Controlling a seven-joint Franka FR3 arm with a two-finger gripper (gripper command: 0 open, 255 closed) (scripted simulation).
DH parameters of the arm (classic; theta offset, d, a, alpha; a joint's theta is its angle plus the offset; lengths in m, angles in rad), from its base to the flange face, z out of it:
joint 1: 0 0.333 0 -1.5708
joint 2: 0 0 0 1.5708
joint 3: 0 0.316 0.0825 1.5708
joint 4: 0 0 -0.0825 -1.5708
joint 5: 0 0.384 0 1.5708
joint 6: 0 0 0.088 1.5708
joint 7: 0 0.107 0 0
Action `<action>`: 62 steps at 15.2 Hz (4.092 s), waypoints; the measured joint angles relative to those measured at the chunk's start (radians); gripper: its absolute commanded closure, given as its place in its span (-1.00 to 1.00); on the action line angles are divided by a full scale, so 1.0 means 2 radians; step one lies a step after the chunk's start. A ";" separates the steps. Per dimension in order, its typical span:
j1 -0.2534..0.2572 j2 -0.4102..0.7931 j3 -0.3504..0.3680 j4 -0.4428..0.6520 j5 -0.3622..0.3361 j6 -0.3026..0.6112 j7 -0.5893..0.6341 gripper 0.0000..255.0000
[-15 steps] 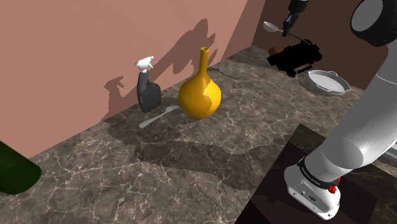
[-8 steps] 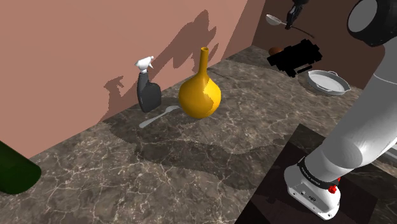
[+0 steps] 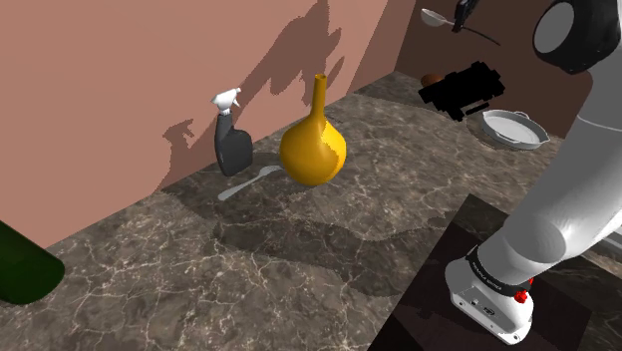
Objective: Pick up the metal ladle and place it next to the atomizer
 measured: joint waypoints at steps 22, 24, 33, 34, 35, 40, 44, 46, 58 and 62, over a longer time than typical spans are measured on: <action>0.150 -0.257 0.127 -0.279 -0.115 0.019 0.264 1.00; 0.159 -0.268 0.143 -0.289 -0.115 0.014 0.288 1.00; 0.199 -0.300 0.219 -0.320 -0.104 -0.001 0.401 1.00; 0.203 -0.300 0.227 -0.316 -0.101 -0.006 0.413 1.00; 0.208 -0.300 0.235 -0.320 -0.099 -0.004 0.426 1.00; 0.229 -0.293 0.276 -0.316 -0.088 -0.008 0.487 1.00; 0.247 -0.272 0.310 -0.288 -0.081 -0.021 0.538 1.00; 0.256 -0.260 0.327 -0.271 -0.078 -0.028 0.563 1.00; 0.317 -0.142 0.418 -0.142 -0.094 -0.058 0.714 1.00; 0.351 -0.078 0.446 -0.063 -0.117 -0.084 0.769 1.00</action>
